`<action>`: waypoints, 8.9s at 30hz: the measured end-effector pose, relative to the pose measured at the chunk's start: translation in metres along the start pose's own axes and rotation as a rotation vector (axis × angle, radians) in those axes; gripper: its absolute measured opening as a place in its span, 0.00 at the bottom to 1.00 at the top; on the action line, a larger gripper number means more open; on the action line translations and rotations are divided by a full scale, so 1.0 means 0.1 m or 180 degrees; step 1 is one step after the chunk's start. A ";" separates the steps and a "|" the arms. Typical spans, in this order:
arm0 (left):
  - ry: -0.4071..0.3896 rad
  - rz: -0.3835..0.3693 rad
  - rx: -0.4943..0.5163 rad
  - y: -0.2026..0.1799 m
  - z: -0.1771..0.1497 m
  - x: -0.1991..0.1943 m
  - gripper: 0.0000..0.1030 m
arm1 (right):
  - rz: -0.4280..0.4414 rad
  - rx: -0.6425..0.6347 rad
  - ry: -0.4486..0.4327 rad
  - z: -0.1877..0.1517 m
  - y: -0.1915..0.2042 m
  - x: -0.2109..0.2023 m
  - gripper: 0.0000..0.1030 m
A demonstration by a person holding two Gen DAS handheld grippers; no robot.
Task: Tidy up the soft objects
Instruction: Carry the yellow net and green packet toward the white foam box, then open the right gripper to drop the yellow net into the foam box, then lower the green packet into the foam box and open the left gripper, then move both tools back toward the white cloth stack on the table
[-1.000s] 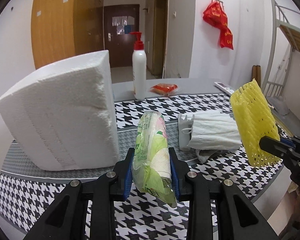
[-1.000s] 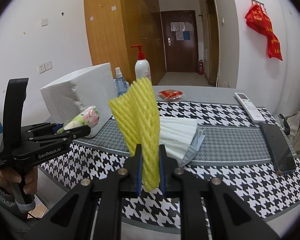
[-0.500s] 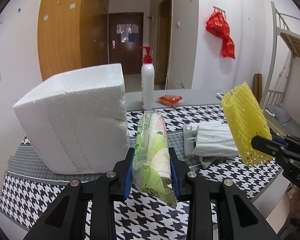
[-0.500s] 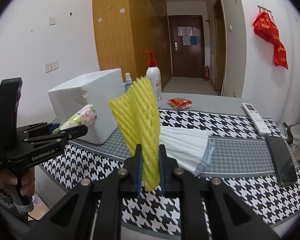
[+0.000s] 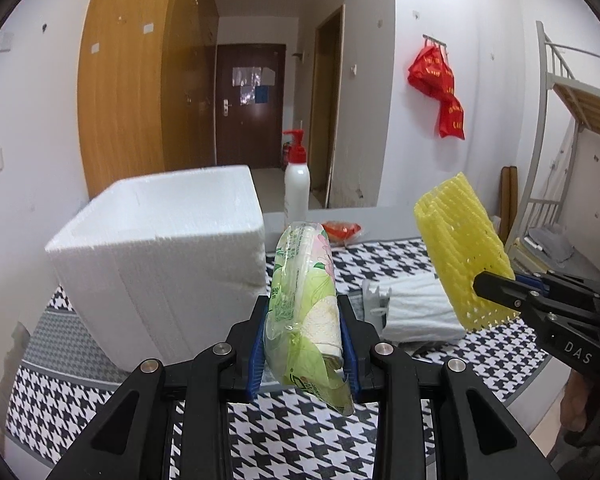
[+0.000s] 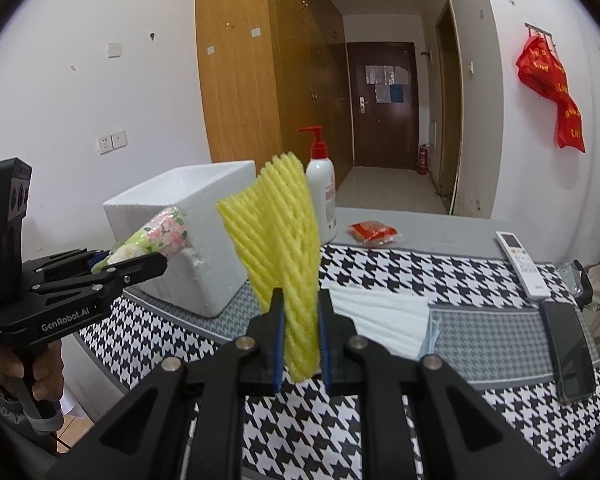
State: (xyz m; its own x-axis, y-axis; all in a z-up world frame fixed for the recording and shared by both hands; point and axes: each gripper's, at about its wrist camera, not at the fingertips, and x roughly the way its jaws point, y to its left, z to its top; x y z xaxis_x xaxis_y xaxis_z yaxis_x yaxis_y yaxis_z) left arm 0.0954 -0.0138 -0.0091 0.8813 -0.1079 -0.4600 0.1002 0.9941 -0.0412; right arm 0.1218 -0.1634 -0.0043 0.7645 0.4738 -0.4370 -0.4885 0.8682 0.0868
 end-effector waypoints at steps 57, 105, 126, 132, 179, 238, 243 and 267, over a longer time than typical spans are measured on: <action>-0.0521 0.0872 -0.0392 1.09 0.26 -0.58 0.32 | 0.0697 -0.0378 0.0055 0.93 0.97 0.68 0.17; -0.0481 0.1001 -0.0566 1.48 0.22 -0.53 0.32 | 0.0678 -0.0473 0.0202 1.14 1.25 1.22 0.73; -0.0470 0.0736 -0.0375 1.29 0.44 -0.42 0.33 | 0.0739 -0.0556 0.0003 1.01 1.16 0.94 0.94; -0.0435 0.0664 -0.0336 1.24 0.51 -0.33 0.33 | 0.0749 -0.0524 -0.0037 0.97 1.08 0.88 0.94; -0.0285 0.0577 -0.0177 0.94 0.82 0.36 0.98 | 0.0268 -0.0085 -0.0117 0.82 0.25 0.66 0.96; -0.0745 0.0126 0.0099 0.09 0.24 -0.46 0.99 | -0.0056 -0.0136 -0.0483 0.24 0.05 -0.29 0.96; -0.0713 0.0064 0.0020 0.11 0.19 -0.43 0.99 | -0.0057 -0.0093 -0.0475 0.19 0.01 -0.30 0.96; -0.0509 0.0008 -0.0069 0.00 -0.09 -0.08 0.99 | -0.0329 0.0056 -0.0155 -0.10 -0.28 -0.06 0.96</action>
State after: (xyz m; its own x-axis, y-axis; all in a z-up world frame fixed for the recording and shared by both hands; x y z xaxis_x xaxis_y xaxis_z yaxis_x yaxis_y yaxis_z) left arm 0.0837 -0.0127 -0.0135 0.9440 -0.1038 -0.3132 0.0893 0.9942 -0.0601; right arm 0.1267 -0.1918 -0.0136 0.8301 0.3879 -0.4005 -0.3989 0.9151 0.0596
